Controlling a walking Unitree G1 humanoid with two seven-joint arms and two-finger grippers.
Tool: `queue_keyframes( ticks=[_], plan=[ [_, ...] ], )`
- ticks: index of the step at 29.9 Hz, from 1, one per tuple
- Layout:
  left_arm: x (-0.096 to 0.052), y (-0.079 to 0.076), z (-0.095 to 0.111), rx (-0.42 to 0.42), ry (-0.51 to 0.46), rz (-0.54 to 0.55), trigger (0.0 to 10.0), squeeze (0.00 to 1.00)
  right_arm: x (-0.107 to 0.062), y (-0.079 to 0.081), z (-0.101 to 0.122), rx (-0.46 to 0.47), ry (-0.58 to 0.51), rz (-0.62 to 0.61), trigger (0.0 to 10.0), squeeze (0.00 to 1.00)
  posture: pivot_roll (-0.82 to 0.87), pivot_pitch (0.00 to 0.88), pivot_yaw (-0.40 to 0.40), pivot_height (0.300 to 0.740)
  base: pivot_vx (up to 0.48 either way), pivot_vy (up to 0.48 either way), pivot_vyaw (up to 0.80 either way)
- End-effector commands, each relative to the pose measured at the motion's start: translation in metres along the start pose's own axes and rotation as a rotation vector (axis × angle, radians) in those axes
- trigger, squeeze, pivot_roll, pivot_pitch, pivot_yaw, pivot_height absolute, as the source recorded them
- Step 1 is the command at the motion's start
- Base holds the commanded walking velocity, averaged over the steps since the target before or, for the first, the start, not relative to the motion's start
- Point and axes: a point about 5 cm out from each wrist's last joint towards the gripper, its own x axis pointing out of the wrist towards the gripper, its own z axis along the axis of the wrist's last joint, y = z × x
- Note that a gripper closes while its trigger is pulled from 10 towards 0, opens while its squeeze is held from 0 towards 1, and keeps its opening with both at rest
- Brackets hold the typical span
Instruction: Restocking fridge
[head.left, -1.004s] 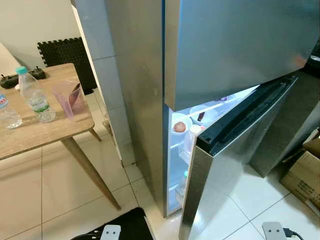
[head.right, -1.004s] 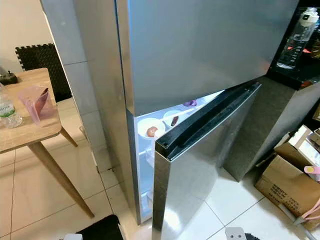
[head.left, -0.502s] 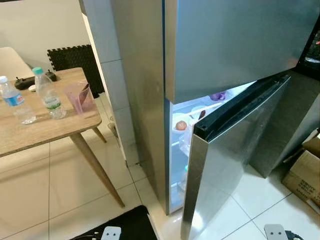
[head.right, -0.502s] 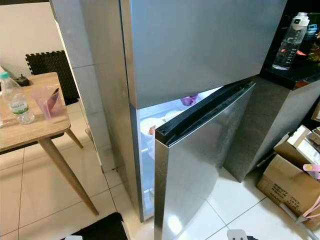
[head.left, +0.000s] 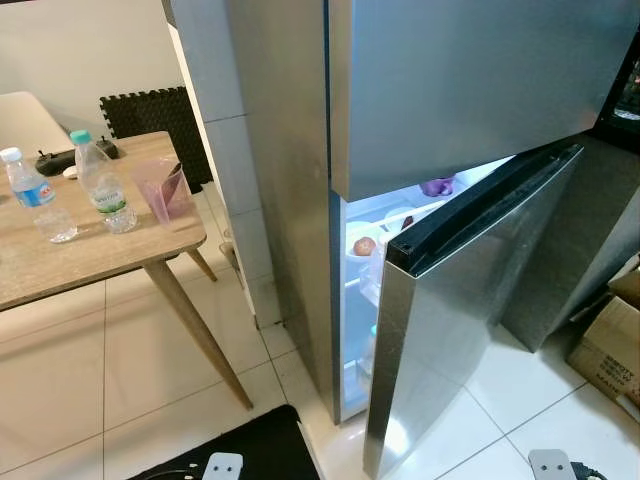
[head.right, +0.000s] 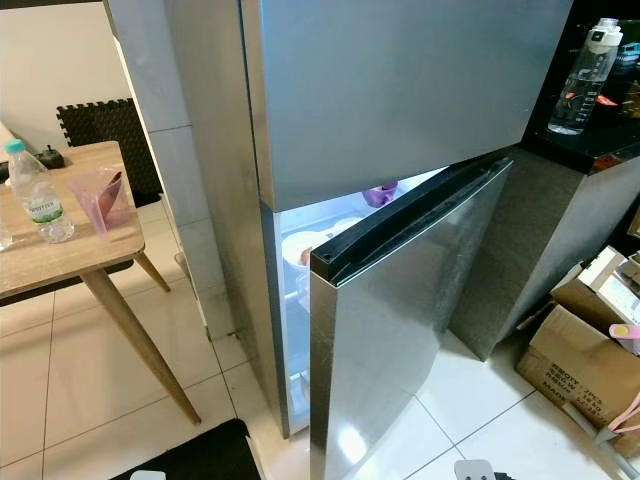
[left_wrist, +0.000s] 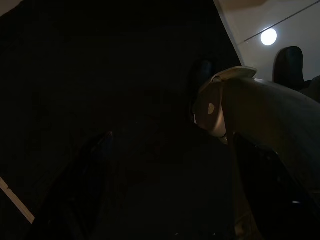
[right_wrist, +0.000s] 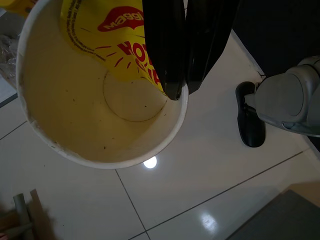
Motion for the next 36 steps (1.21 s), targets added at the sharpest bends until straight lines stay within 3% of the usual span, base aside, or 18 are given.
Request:
queue_keyframes(
  ticks=[1,36],
  plan=[
    [0.0002,-0.0013,0.0002,0.006,0.004,-0.003,10.0,0.00,-0.0003,-0.0015,-0.0019,0.001,0.009,-0.003,10.0,0.00,-0.08,0.000,-0.022,0.740,-0.322,0.000,0.00],
    [0.0004,-0.0044,-0.0031,0.012,0.015,-0.008,10.0,0.00,-0.0005,-0.0036,-0.0032,0.002,0.013,-0.006,10.0,0.00,-0.08,0.000,-0.024,0.740,-0.369,0.000,0.00]
  ],
)
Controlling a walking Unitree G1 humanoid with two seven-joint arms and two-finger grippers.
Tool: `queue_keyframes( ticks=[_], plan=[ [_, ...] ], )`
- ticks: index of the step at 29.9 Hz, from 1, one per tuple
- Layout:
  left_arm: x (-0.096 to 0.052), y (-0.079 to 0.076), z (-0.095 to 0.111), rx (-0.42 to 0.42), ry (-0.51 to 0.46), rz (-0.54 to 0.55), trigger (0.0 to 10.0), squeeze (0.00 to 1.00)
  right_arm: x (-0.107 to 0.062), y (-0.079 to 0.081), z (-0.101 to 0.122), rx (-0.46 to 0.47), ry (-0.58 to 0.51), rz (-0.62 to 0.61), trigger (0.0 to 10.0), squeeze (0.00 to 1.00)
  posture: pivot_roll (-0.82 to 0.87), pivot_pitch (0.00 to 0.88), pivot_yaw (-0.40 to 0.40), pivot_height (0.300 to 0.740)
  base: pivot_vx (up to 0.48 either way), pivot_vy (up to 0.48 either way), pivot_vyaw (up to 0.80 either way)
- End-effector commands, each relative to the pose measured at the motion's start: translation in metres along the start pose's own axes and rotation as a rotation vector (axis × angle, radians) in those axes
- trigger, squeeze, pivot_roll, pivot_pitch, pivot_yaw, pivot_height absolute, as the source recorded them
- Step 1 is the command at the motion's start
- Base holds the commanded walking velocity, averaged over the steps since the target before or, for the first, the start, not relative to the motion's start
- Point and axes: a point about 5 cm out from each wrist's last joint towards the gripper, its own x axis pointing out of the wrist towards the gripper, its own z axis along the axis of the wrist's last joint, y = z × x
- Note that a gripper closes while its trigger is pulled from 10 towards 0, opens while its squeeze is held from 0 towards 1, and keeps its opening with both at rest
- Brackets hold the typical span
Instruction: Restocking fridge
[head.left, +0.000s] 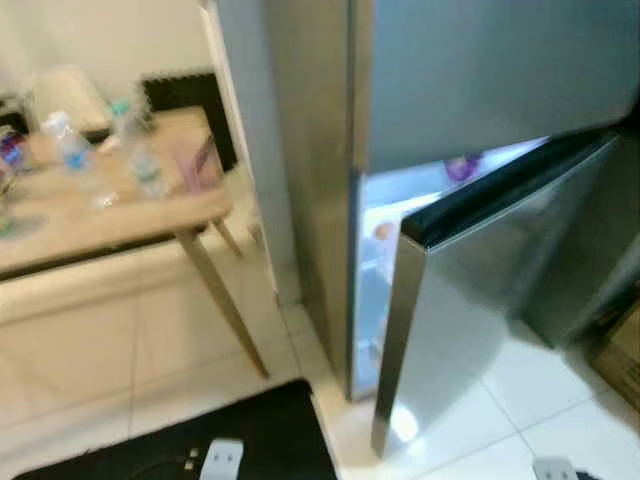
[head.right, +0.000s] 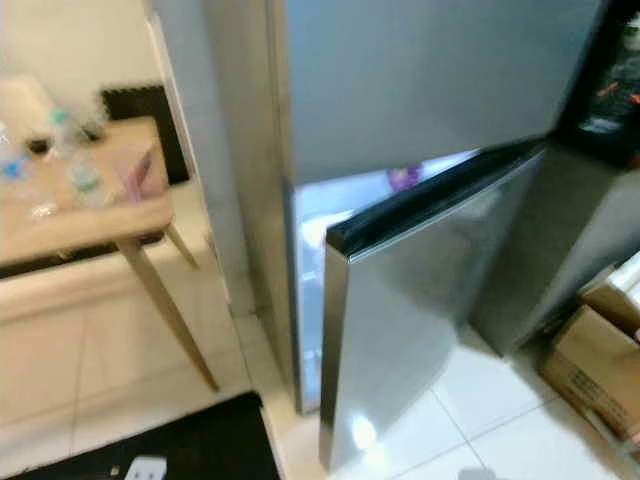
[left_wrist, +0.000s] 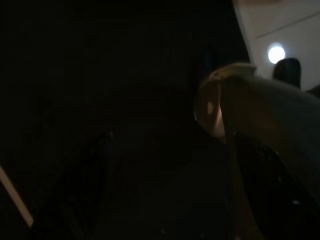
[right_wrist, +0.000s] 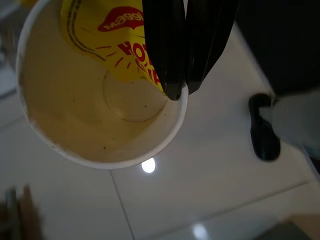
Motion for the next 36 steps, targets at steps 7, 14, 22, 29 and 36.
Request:
queue_keyframes(
  ticks=[7,14,22,29,36],
  plan=[
    [0.0001,-0.0056,-0.0075,0.002,0.034,-0.019,10.0,0.00,-0.0015,0.0016,-0.0090,0.007,0.029,0.006,10.0,0.00,-0.08,0.000,-0.025,0.740,-0.351,0.000,0.00],
    [-0.0001,-0.0050,-0.0074,-0.011,0.025,-0.037,10.0,0.00,-0.0014,0.0022,-0.0086,0.008,0.028,0.008,10.0,0.00,-0.08,0.000,-0.026,0.740,0.000,0.000,0.00],
    [-0.0003,-0.0056,-0.0081,-0.022,0.025,-0.054,10.0,0.00,-0.0015,0.0026,-0.0088,0.006,0.027,0.010,10.0,0.00,-0.08,0.000,-0.029,0.740,0.000,0.000,0.00],
    [-0.0003,-0.0084,-0.0094,-0.007,0.034,-0.083,10.0,0.00,-0.0015,0.0019,-0.0089,0.003,0.028,0.009,10.0,0.00,-0.08,0.000,-0.026,0.740,0.000,-0.402,0.00],
    [0.0000,-0.0107,-0.0081,-0.028,0.013,-0.079,10.0,0.00,-0.0017,0.0022,-0.0098,-0.002,0.031,0.012,10.0,0.00,-0.08,0.000,-0.026,0.740,0.000,-0.335,0.00]
  ],
)
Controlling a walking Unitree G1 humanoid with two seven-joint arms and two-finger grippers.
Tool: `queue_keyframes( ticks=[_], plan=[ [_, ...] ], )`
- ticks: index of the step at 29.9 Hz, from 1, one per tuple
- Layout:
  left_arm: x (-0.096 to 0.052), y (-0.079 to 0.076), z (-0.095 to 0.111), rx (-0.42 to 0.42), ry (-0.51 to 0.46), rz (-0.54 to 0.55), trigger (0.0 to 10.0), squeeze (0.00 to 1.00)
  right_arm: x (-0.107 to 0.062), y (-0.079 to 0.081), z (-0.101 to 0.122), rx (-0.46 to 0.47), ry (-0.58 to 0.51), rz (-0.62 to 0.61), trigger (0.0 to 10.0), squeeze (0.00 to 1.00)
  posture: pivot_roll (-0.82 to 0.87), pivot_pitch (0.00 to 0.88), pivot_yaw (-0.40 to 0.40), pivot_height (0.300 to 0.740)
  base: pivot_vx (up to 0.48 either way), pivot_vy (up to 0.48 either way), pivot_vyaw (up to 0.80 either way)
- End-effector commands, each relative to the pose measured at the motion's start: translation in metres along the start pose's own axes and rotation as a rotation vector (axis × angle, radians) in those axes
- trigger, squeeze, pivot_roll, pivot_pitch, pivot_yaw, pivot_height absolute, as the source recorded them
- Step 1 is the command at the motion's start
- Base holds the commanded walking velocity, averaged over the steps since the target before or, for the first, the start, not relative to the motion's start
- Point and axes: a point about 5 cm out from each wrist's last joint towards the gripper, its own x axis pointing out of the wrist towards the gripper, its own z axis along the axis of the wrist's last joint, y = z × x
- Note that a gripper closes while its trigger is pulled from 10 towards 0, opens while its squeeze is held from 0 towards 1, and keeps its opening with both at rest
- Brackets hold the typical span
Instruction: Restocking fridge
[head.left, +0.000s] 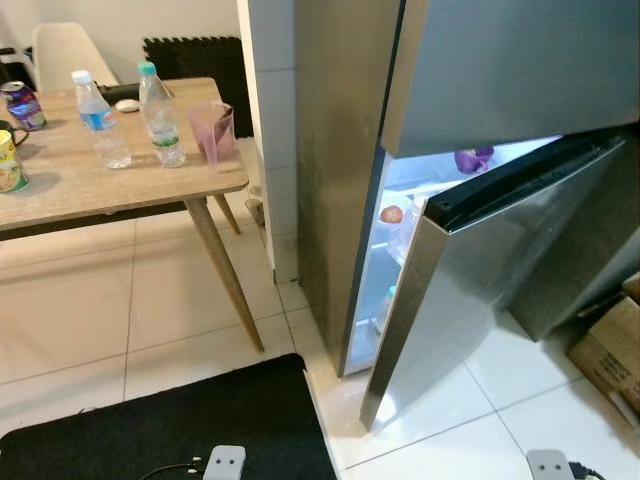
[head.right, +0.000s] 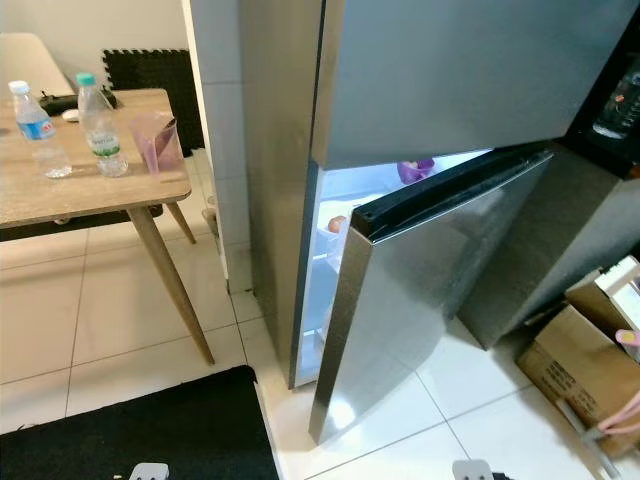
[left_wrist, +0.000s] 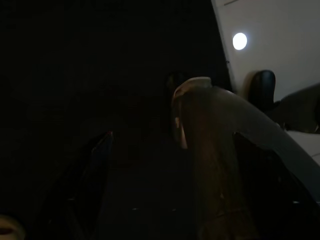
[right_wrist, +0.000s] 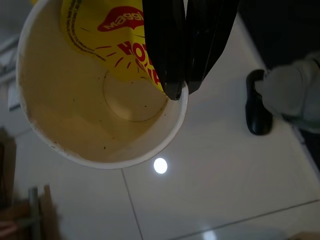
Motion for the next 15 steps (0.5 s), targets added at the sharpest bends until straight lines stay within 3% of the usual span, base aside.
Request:
queue_keyframes(
  ticks=[1,9,15],
  plan=[
    [-0.001,-0.003,-0.010,-0.002,0.032,-0.013,10.0,0.00,-0.001,-0.003,-0.007,-0.001,0.024,-0.005,10.0,0.00,-0.08,0.000,-0.026,0.740,0.000,0.000,0.00],
    [-0.001,0.005,-0.004,-0.036,-0.004,0.012,10.0,0.00,-0.001,-0.003,-0.008,-0.003,0.024,-0.004,10.0,0.00,-0.08,0.000,-0.023,0.740,0.000,0.000,0.00],
    [-0.002,0.014,0.018,-0.117,-0.110,0.044,10.0,0.00,-0.001,-0.004,-0.007,-0.001,0.022,-0.009,10.0,0.00,-0.08,0.000,-0.024,0.740,0.000,0.000,0.00]
  ],
)
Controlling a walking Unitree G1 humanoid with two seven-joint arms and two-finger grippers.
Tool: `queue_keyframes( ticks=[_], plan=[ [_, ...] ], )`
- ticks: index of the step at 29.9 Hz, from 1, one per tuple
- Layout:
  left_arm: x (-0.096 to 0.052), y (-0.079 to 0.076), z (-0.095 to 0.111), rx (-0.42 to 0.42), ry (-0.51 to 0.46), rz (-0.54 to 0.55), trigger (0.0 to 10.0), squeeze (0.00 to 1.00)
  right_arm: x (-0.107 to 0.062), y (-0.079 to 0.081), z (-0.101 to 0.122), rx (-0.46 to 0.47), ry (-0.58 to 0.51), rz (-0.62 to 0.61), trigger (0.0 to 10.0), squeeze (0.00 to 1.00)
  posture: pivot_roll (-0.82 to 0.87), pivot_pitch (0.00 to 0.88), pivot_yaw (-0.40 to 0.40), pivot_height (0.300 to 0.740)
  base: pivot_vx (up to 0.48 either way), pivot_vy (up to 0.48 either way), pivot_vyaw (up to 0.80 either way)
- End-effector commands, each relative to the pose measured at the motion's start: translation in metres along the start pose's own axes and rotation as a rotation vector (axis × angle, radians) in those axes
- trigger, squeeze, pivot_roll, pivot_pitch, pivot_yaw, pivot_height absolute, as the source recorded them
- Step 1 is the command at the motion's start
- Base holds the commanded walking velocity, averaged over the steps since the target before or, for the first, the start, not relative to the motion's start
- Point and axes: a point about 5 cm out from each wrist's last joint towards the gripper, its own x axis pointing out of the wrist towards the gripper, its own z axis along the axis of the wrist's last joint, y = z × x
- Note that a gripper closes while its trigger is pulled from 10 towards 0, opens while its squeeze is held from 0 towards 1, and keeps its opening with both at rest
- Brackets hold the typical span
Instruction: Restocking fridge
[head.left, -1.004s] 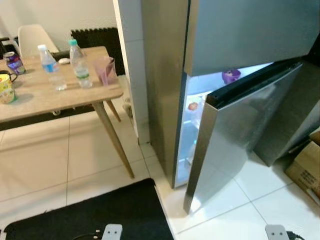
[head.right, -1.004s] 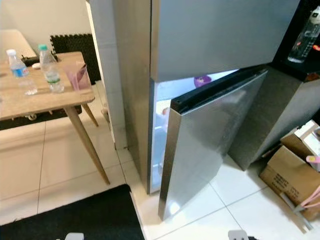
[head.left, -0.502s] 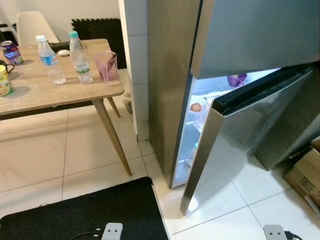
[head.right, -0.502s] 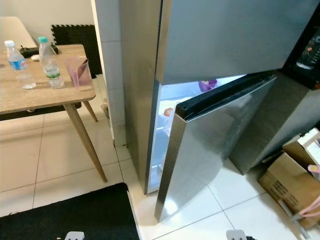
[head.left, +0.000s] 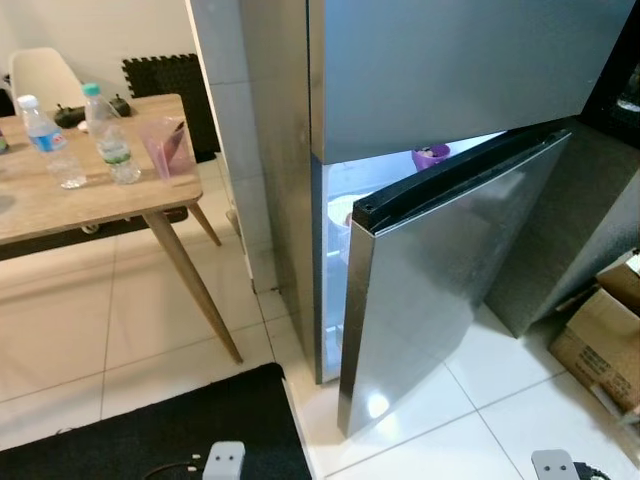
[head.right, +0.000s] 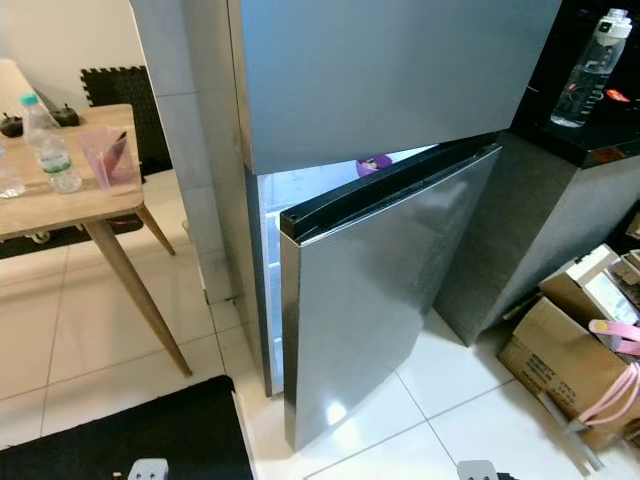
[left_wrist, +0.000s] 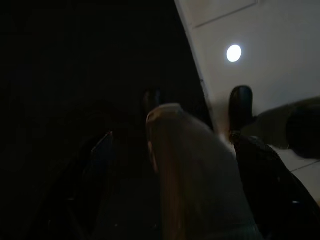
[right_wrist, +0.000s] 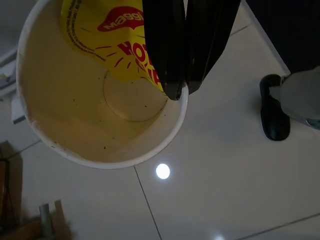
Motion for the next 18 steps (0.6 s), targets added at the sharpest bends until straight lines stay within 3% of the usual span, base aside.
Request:
queue_keyframes(
  ticks=[1,7,9,10,12,14,18],
  plan=[
    [-0.001,0.011,0.013,-0.036,-0.057,0.029,10.0,0.00,0.000,0.002,-0.002,0.010,0.007,0.001,10.0,0.00,-0.08,0.000,-0.024,0.740,0.000,0.000,0.00],
    [-0.001,0.010,0.080,-0.196,-0.307,-0.027,10.0,0.00,0.000,0.001,-0.002,0.013,0.010,-0.004,10.0,0.00,-0.08,0.000,-0.026,0.740,0.000,0.000,0.00],
    [-0.001,0.010,0.080,-0.196,-0.307,-0.027,10.0,0.00,0.000,0.001,-0.002,0.013,0.010,-0.004,10.0,0.00,-0.08,0.000,-0.026,0.740,0.000,0.000,0.00],
    [-0.002,0.008,0.092,-0.215,-0.347,-0.042,10.0,0.00,0.000,0.001,-0.002,0.014,0.011,-0.004,10.0,0.00,-0.08,0.000,-0.026,0.740,0.000,0.000,0.00],
    [-0.008,0.000,0.135,-0.261,-0.492,-0.108,10.0,0.00,0.000,0.001,-0.003,0.016,0.013,-0.003,10.0,0.00,-0.09,0.000,-0.024,0.740,0.000,0.000,0.00],
    [-0.011,-0.002,0.146,-0.272,-0.532,-0.128,10.0,0.00,0.000,0.001,-0.003,0.016,0.014,-0.003,10.0,0.00,-0.09,0.000,-0.024,0.740,0.000,0.000,0.00],
    [-0.026,-0.022,0.200,-0.246,-0.718,-0.278,10.0,0.00,0.000,0.002,-0.004,0.019,0.016,0.000,10.0,0.00,-0.09,0.000,-0.024,0.740,0.000,0.000,0.00]
  ],
)
